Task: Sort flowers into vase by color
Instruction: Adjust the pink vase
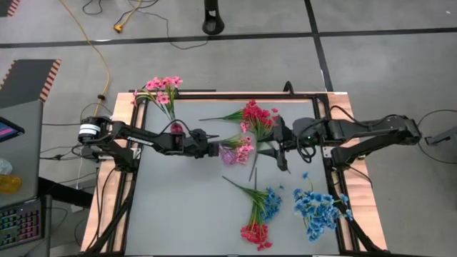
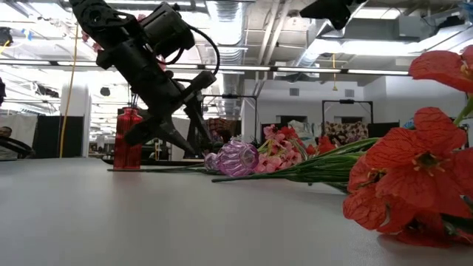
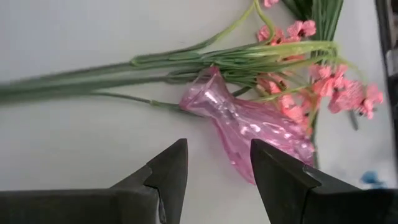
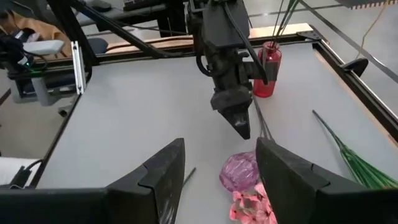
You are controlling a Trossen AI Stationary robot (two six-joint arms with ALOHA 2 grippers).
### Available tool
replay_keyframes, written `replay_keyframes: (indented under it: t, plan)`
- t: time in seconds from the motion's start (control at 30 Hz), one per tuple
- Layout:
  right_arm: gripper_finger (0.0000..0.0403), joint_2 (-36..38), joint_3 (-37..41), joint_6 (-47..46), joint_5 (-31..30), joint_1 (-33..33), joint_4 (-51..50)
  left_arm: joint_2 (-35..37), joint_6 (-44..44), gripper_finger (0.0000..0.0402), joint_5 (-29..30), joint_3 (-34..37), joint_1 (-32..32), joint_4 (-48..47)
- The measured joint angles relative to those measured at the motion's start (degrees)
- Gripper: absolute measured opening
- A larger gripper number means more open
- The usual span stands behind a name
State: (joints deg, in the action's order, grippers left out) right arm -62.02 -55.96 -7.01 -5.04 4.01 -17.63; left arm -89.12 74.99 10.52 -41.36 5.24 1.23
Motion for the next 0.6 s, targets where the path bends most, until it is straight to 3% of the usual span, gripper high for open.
replay_keyframes:
  t: [0.3,0.6]
  plan:
    - [0.0224,-2.1,0.0,0.1,-0.1,-2.4,0.6,0.0,12.9,0.0162,2.2,0.0,-0.1,0.5]
    - [0.0224,-3.9,0.0,3.6,-0.3,-5.4,0.1,0.0,15.9,0.0162,5.0,0.0,-0.1,3.7]
